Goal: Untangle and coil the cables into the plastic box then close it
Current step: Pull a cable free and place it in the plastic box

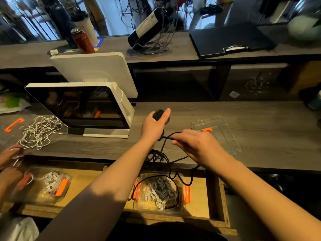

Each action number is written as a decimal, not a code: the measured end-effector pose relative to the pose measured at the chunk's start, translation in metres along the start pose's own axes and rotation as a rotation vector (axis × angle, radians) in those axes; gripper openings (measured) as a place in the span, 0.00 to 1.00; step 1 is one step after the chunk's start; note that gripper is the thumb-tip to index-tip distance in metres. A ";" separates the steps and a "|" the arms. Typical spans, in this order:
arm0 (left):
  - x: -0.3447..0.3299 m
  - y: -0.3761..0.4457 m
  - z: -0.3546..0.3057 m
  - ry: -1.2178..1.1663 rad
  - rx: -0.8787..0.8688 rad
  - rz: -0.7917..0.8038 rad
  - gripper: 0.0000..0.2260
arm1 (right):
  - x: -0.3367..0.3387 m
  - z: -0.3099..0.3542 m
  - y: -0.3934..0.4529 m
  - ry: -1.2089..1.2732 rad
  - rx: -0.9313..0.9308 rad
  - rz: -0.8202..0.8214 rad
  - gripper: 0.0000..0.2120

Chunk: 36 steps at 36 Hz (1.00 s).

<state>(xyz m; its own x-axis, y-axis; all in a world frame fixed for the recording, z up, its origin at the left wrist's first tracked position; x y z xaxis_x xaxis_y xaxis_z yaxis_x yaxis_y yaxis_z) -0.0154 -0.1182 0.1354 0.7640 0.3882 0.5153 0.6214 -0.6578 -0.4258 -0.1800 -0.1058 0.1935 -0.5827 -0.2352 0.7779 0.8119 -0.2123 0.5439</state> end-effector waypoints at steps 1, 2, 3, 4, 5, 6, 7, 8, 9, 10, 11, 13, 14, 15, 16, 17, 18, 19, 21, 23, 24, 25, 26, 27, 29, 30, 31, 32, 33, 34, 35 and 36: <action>-0.007 -0.004 0.001 0.052 0.028 0.085 0.23 | 0.005 -0.001 0.002 -0.016 0.021 -0.023 0.15; -0.015 -0.009 0.002 0.101 0.059 0.180 0.28 | 0.008 -0.003 0.003 -0.030 0.038 -0.043 0.14; -0.021 -0.014 0.003 0.155 0.084 0.273 0.34 | 0.011 -0.007 0.004 -0.044 0.048 -0.058 0.14; -0.026 -0.020 0.005 0.199 0.100 0.363 0.38 | 0.012 -0.010 0.005 -0.057 0.051 -0.064 0.14; -0.030 -0.027 0.007 0.218 0.109 0.454 0.38 | 0.014 -0.014 0.007 -0.067 0.047 -0.063 0.13; -0.034 -0.034 0.009 0.206 0.117 0.543 0.37 | 0.017 -0.017 0.008 -0.074 0.040 -0.064 0.13; -0.036 -0.038 0.012 0.178 0.141 0.617 0.36 | 0.019 -0.020 0.010 -0.078 0.029 -0.070 0.14; -0.037 -0.041 0.016 0.140 0.176 0.676 0.37 | 0.022 -0.022 0.011 -0.087 0.018 -0.084 0.14; -0.038 -0.043 0.021 0.109 0.223 0.717 0.38 | 0.026 -0.024 0.012 -0.098 -0.004 -0.096 0.16; -0.039 -0.043 0.026 0.081 0.274 0.753 0.41 | 0.028 -0.026 0.013 -0.109 -0.037 -0.110 0.18; -0.038 -0.044 0.029 0.064 0.320 0.782 0.45 | 0.030 -0.029 0.013 -0.114 -0.082 -0.123 0.20; -0.036 -0.047 0.030 0.051 0.361 0.860 0.54 | 0.031 -0.038 0.011 -0.102 -0.186 -0.147 0.25; -0.035 -0.049 0.029 0.043 0.359 0.923 0.56 | 0.031 -0.042 0.009 -0.085 -0.233 -0.161 0.27; -0.034 -0.053 0.027 0.041 0.347 0.994 0.56 | 0.031 -0.045 0.008 -0.064 -0.273 -0.174 0.29; -0.033 -0.057 0.024 0.043 0.330 1.054 0.54 | 0.032 -0.047 0.006 -0.043 -0.306 -0.185 0.29; -0.031 -0.060 0.020 0.062 0.297 1.097 0.50 | 0.032 -0.049 0.004 -0.022 -0.345 -0.191 0.30; -0.029 -0.063 0.017 0.101 0.246 1.117 0.44 | 0.031 -0.050 0.002 0.004 -0.399 -0.191 0.30; -0.027 -0.064 0.014 0.153 0.180 1.108 0.36 | 0.031 -0.052 0.000 0.033 -0.463 -0.188 0.29; -0.022 -0.061 0.011 0.273 0.068 1.002 0.26 | 0.028 -0.054 -0.004 0.104 -0.569 -0.179 0.26; -0.018 -0.053 0.011 0.365 0.006 0.884 0.27 | 0.024 -0.057 -0.008 0.269 -0.658 -0.194 0.24; -0.016 -0.049 0.011 0.376 -0.009 0.842 0.29 | 0.022 -0.057 -0.010 0.400 -0.706 -0.215 0.22; -0.014 -0.046 0.010 0.356 -0.018 0.812 0.31 | 0.018 -0.056 -0.012 0.539 -0.750 -0.233 0.20; -0.011 -0.044 0.009 0.312 -0.022 0.794 0.31 | 0.014 -0.055 -0.014 0.655 -0.786 -0.238 0.19; -0.008 -0.041 0.008 0.237 -0.011 0.787 0.30 | 0.010 -0.053 -0.016 0.745 -0.812 -0.232 0.18; -0.003 -0.038 0.007 0.011 0.047 0.824 0.26 | 0.002 -0.046 -0.019 0.888 -0.823 -0.226 0.15; -0.001 -0.037 0.006 -0.124 0.087 0.850 0.24 | -0.002 -0.044 -0.021 0.929 -0.825 -0.233 0.14; 0.001 -0.036 0.005 -0.265 0.134 0.871 0.23 | -0.005 -0.044 -0.023 0.936 -0.836 -0.247 0.14; 0.004 -0.033 0.003 -0.399 0.176 0.885 0.23 | -0.008 -0.044 -0.025 0.905 -0.850 -0.262 0.13; 0.008 -0.032 0.001 -0.514 0.212 0.897 0.22 | -0.010 -0.045 -0.027 0.857 -0.860 -0.275 0.13; 0.011 -0.030 0.000 -0.600 0.237 0.906 0.21 | -0.011 -0.045 -0.028 0.815 -0.856 -0.278 0.13; 0.014 -0.030 -0.002 -0.653 0.254 0.923 0.21 | -0.014 -0.043 -0.028 0.794 -0.845 -0.285 0.13; 0.017 -0.030 -0.003 -0.680 0.259 0.937 0.22 | -0.019 -0.040 -0.027 0.788 -0.835 -0.294 0.14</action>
<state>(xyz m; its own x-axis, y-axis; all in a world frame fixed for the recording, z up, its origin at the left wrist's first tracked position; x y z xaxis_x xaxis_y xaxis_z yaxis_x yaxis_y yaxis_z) -0.0220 -0.0938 0.1592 0.8264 0.1395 -0.5456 -0.2729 -0.7482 -0.6048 -0.1927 -0.1338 0.1511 -0.8424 -0.5313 0.0900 0.5375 -0.8405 0.0684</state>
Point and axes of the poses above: each hand's wrist, its own y-axis towards the middle knuckle, its own x-axis out of the back of the hand, z = x × y, the point moved 6 cm from there along y, towards the middle knuckle, and after that the axes turned 15 degrees about x, right-handed, at the moved point
